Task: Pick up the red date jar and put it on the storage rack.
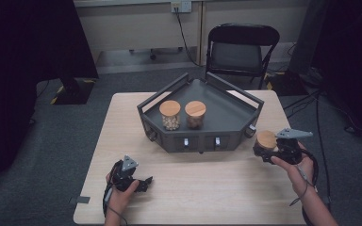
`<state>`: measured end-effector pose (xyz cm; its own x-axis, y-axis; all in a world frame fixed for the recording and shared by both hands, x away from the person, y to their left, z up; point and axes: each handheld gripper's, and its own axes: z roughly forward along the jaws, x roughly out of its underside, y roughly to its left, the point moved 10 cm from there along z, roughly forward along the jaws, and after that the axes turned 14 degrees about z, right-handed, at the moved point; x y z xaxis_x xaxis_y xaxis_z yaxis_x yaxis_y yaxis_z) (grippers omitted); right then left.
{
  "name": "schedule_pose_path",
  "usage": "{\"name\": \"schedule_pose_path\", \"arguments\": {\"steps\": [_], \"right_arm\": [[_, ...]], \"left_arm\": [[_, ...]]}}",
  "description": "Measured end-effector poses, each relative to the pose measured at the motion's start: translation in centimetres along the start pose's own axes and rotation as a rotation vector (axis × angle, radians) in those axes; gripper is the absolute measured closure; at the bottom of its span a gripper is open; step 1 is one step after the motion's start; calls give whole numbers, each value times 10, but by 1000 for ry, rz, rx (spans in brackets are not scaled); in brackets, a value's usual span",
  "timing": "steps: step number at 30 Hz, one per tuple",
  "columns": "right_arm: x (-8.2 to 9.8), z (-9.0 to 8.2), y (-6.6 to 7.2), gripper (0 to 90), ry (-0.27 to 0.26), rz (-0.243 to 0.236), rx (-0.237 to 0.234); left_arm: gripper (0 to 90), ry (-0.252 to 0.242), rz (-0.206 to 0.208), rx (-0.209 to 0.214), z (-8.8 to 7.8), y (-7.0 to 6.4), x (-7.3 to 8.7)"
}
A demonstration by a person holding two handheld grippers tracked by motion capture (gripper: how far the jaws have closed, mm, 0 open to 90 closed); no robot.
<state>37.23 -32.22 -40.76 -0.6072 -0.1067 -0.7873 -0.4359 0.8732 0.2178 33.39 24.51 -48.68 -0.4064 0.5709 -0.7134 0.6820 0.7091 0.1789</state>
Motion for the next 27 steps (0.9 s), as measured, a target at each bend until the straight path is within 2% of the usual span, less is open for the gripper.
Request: {"name": "schedule_pose_path", "arguments": {"steps": [18,27], "right_arm": [[-23,-10,19,258,31,-35,-36],[-36,-14,23,258,45,-40,-60]], "left_arm": [[2,0,0,0,0,0,0],[2,0,0,0,0,0,0]]}}
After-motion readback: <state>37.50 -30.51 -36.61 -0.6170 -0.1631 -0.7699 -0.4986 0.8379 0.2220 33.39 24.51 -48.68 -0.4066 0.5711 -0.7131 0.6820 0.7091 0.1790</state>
